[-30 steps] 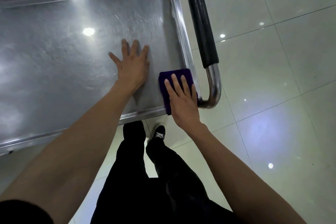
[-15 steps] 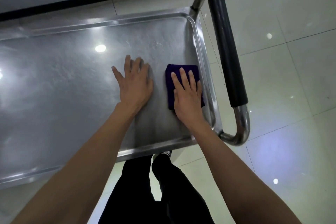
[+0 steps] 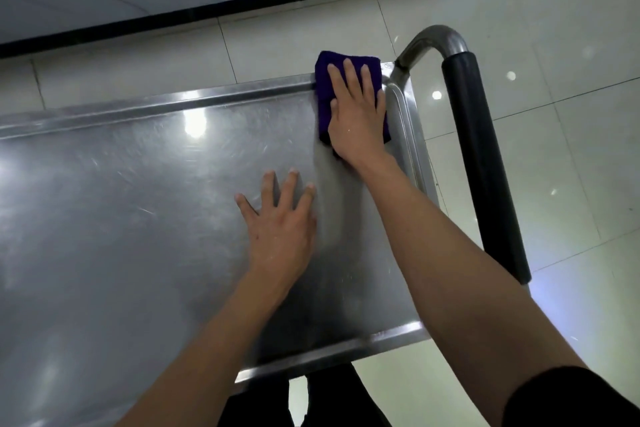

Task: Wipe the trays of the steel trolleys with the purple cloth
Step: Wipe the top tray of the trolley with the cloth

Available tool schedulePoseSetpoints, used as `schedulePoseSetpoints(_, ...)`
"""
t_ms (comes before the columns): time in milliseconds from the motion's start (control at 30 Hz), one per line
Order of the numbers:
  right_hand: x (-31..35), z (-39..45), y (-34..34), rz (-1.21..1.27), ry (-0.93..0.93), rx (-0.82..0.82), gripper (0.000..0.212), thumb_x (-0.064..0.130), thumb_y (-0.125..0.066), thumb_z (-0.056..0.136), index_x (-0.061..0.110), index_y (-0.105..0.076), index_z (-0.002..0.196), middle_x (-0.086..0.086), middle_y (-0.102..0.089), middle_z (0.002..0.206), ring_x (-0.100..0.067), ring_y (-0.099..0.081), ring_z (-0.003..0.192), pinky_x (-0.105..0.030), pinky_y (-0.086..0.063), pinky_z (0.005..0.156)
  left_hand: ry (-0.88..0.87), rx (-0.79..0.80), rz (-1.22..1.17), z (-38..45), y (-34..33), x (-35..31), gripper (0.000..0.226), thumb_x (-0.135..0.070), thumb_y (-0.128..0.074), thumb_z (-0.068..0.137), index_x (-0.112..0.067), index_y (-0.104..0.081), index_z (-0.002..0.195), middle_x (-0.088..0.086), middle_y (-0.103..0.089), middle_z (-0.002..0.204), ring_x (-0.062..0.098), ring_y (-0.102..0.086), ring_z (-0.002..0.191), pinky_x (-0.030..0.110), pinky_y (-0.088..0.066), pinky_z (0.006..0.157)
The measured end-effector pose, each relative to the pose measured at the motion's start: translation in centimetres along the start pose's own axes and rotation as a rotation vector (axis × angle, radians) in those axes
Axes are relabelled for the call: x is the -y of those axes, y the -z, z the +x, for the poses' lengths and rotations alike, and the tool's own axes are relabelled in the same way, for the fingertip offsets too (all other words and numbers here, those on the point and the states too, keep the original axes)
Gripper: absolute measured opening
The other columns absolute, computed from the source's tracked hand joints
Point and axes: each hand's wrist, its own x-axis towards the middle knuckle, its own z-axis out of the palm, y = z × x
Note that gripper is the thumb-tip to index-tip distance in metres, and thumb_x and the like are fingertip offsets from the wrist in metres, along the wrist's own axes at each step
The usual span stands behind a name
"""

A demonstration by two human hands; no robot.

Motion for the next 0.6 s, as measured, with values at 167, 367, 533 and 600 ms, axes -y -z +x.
schedulePoseSetpoints(167, -0.2, 1.6, 0.4, 0.027, 0.029, 0.005, 0.057, 0.02, -0.033, 0.103, 0.029, -0.017, 0.157, 0.003, -0.01, 0.166, -0.022, 0.001, 0.154, -0.053, -0.004, 0.123, -0.027, 0.028, -0.002, 0.5, 0.5, 0.4, 0.055, -0.043, -0.047, 0.098, -0.024, -0.04, 0.15, 0.006, -0.025, 0.162, 0.039, -0.011, 0.151, 0.08, -0.019, 0.105)
schedulePoseSetpoints(367, -1.7, -2.9, 0.2, -0.006, 0.095, 0.035, 0.056, 0.023, -0.032, 0.104, 0.03, -0.018, 0.157, 0.004, -0.012, 0.166, -0.02, -0.003, 0.153, -0.05, -0.004, 0.124, -0.029, 0.076, 0.015, 0.7, 0.7, 0.6, 0.058, -0.046, -0.04, 0.1, -0.028, -0.029, 0.154, 0.004, -0.013, 0.166, 0.037, -0.002, 0.153, 0.078, -0.019, 0.107)
schedulePoseSetpoints(533, -3.2, -10.4, -0.5, 0.002, 0.126, 0.075, 0.056, 0.023, -0.031, 0.104, 0.03, -0.017, 0.157, 0.003, -0.011, 0.166, -0.02, -0.001, 0.153, -0.051, -0.004, 0.124, -0.02, 0.085, 0.013, 0.8, 0.5, 0.6, 0.059, -0.048, -0.037, 0.102, -0.031, -0.023, 0.156, 0.001, -0.008, 0.167, 0.034, 0.003, 0.153, 0.077, -0.012, 0.111)
schedulePoseSetpoints(600, -3.8, -14.0, -0.9, 0.012, 0.124, 0.091, 0.057, 0.023, -0.032, 0.104, 0.031, -0.015, 0.158, 0.004, -0.009, 0.167, -0.02, 0.001, 0.153, -0.051, -0.003, 0.123, -0.007, 0.091, 0.013, 0.9, 0.4, 0.6, 0.059, -0.048, -0.036, 0.103, -0.031, -0.02, 0.157, -0.001, -0.005, 0.167, 0.032, 0.007, 0.153, 0.076, -0.009, 0.112)
